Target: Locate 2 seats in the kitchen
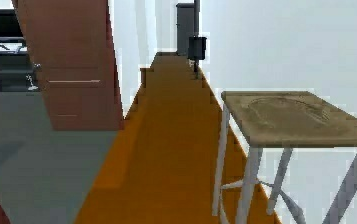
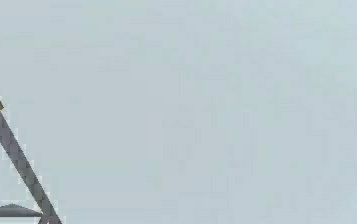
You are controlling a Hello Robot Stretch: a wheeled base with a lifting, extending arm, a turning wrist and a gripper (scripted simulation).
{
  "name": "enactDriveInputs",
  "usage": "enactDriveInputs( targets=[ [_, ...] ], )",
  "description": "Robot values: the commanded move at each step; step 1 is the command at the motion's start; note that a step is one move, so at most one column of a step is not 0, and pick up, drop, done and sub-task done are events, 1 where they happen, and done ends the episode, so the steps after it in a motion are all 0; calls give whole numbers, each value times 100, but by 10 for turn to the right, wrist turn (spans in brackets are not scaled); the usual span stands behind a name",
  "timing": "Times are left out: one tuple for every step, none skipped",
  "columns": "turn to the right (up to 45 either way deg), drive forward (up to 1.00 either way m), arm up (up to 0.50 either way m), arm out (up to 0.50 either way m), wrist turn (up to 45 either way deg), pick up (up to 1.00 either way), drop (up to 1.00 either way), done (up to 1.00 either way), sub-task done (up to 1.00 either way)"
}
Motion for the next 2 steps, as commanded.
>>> enactDriveInputs(
  targets=[
    [270, 0, 0, 0, 0, 0, 0, 0, 0],
    [0, 0, 0, 0, 0, 0, 0, 100, 0]
  ],
)
